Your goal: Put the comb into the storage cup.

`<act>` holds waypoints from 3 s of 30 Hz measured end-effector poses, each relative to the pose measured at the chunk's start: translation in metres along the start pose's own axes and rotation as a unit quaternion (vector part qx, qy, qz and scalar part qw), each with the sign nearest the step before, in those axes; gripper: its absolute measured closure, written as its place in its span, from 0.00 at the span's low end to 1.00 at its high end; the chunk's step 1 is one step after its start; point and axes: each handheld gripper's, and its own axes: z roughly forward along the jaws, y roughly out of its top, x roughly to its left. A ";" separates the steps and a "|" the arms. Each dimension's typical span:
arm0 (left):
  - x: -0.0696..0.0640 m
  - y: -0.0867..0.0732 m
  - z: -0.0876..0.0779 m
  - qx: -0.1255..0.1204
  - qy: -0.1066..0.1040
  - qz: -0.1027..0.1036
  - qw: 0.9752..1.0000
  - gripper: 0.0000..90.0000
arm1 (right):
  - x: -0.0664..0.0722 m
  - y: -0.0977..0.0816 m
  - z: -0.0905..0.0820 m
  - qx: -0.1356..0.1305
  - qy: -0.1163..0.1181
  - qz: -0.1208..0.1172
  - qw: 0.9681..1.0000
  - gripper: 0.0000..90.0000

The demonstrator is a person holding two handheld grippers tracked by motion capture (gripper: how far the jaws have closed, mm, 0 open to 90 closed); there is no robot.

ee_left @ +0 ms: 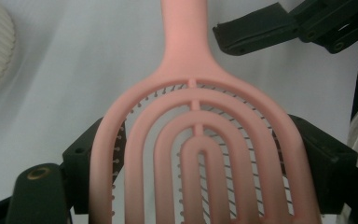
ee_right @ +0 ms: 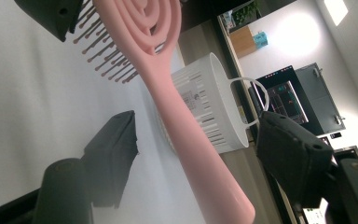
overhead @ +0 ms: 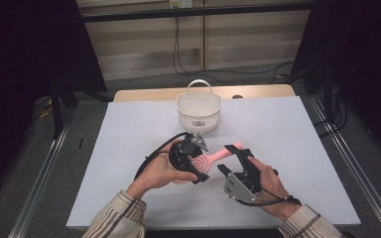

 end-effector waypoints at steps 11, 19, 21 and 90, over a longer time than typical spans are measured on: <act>-0.001 0.002 0.005 0.004 0.000 -0.006 1.000 0.22 | 0.010 0.006 0.004 0.011 -0.012 -0.036 0.999 0.53; -0.001 0.003 0.006 0.006 -0.004 -0.003 1.000 0.22 | 0.018 0.011 0.011 0.014 -0.020 -0.083 0.996 0.65; -0.001 0.002 0.006 0.007 -0.005 -0.004 1.000 0.21 | 0.021 0.013 0.011 0.015 -0.017 -0.089 0.996 0.68; -0.003 0.013 0.008 0.004 -0.025 -0.028 0.999 0.21 | 0.034 0.014 0.020 0.039 -0.075 -0.163 0.983 0.89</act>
